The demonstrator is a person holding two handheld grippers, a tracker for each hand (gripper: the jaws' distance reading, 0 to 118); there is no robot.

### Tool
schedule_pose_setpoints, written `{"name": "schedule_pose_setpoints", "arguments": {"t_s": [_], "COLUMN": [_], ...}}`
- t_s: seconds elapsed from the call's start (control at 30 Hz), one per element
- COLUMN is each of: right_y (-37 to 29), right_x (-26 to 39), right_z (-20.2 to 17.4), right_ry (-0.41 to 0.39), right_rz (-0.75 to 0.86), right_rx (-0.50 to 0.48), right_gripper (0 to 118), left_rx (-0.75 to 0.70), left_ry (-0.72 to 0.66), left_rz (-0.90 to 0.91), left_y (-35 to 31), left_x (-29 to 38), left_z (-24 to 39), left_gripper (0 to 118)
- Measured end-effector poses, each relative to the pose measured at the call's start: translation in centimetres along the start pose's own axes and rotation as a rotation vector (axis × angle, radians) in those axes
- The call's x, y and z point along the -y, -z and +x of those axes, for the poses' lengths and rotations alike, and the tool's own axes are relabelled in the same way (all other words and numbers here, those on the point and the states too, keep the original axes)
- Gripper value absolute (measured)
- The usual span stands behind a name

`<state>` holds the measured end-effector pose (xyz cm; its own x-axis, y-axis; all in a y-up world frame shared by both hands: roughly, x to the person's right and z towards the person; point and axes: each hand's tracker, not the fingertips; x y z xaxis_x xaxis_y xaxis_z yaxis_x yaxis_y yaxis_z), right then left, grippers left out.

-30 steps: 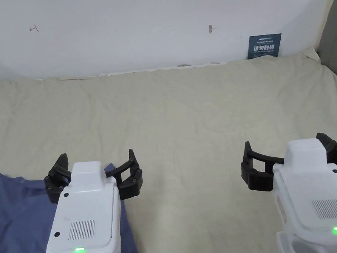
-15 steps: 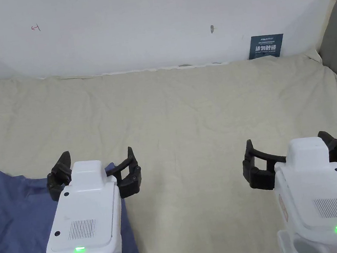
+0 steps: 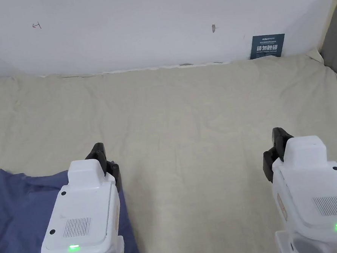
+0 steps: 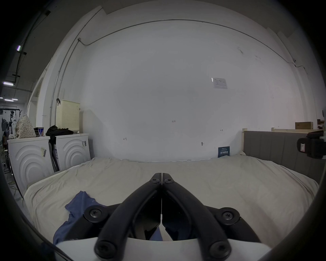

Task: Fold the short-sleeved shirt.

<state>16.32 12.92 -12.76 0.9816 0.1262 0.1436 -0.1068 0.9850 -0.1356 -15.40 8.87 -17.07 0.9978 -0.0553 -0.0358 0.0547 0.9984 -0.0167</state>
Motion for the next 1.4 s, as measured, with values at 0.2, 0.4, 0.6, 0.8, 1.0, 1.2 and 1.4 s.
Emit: {"name": "schedule_pose_setpoints", "arguments": {"t_s": [0.2,0.4,0.6,0.8,1.0,1.2,1.4], "right_y": [1.2,2.1,1.9,1.5,1.7,2.9,4.3], "right_x": [-0.6,-1.1,-0.9,-0.6,-0.1,1.0,2.0], "right_z": [-3.8,-10.3,-16.8,-20.5,-21.4,-20.0,-17.6], "right_ry": [-0.007,-0.013,-0.028,-0.031,-0.046,-0.053,-0.064], "right_rz": [0.014,0.032,0.029,0.016,0.002,-0.036,-0.074], "right_rx": [-0.106,-0.274,-0.430,-0.495,-0.516,-0.476,-0.420], "right_gripper": [1,2,2,2,2,2,2], "left_rx": [-0.118,-0.276,-0.401,-0.440,-0.387,-0.233,-0.134], "left_ry": [-0.012,0.016,0.026,0.014,-0.003,-0.141,-0.269], "left_rz": [-0.012,-0.027,-0.069,-0.127,-0.265,-0.524,-0.737], "left_y": [-1.1,-3.8,-7.0,-8.7,-7.0,-1.7,4.2], "left_x": [0.2,0.3,1.2,2.1,3.1,4.9,8.3], "left_z": [-4.7,-11.8,-18.2,-21.7,-22.7,-22.1,-20.4], "left_gripper": [0,0,0,0,0,13,118]}}
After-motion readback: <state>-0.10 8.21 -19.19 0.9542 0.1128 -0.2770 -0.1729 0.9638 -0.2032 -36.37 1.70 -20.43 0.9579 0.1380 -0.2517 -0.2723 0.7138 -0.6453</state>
